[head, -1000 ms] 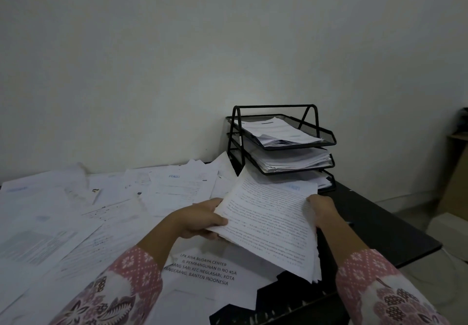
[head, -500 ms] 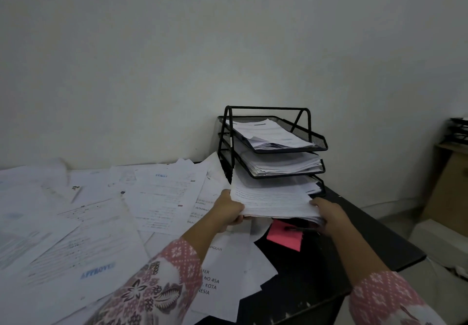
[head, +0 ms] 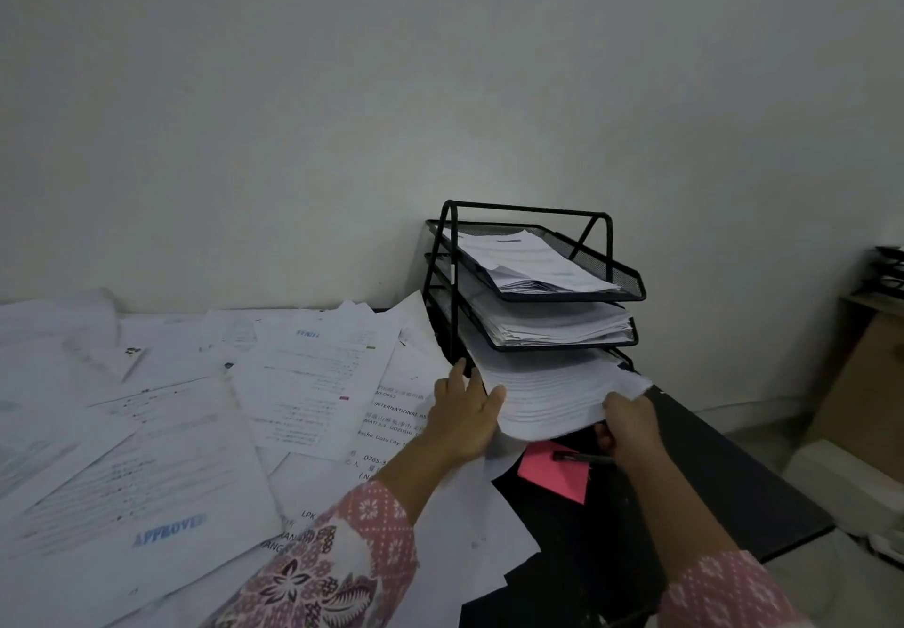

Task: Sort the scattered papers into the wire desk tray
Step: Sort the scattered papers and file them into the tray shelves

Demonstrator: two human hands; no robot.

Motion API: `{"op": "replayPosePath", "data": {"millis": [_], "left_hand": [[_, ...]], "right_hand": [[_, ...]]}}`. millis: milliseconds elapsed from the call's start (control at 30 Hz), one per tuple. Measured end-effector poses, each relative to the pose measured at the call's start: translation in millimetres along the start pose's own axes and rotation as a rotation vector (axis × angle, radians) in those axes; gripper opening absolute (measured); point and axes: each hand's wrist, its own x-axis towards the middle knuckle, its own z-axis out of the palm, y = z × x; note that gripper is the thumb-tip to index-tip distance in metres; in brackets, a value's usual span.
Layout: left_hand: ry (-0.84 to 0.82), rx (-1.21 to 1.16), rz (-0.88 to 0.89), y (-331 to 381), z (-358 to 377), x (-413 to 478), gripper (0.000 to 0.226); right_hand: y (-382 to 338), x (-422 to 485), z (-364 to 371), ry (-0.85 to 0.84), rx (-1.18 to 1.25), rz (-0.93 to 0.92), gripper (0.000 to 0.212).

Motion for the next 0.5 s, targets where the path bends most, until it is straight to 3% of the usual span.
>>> {"op": "replayPosePath", "data": {"millis": [100, 200, 300, 500], "left_hand": [[-0.017, 0.065, 0.018, -4, -2, -1, 0.055], [-0.056, 0.330, 0.074, -10, -4, 1, 0.052], [-0.064, 0.373, 0.084, -13, -8, 5, 0.058], [-0.063, 0.417, 0.104, -16, -8, 6, 0.060]], "right_hand": [[-7, 17, 7, 0.043, -0.012, -0.055, 0.021], [-12, 29, 16, 0.037, 0.122, -0.021, 0.015], [-12, 43, 23, 0.028, 0.213, 0.032, 0.005], [-10, 61, 37, 0.048, 0.110, -0.008, 0.025]]}}
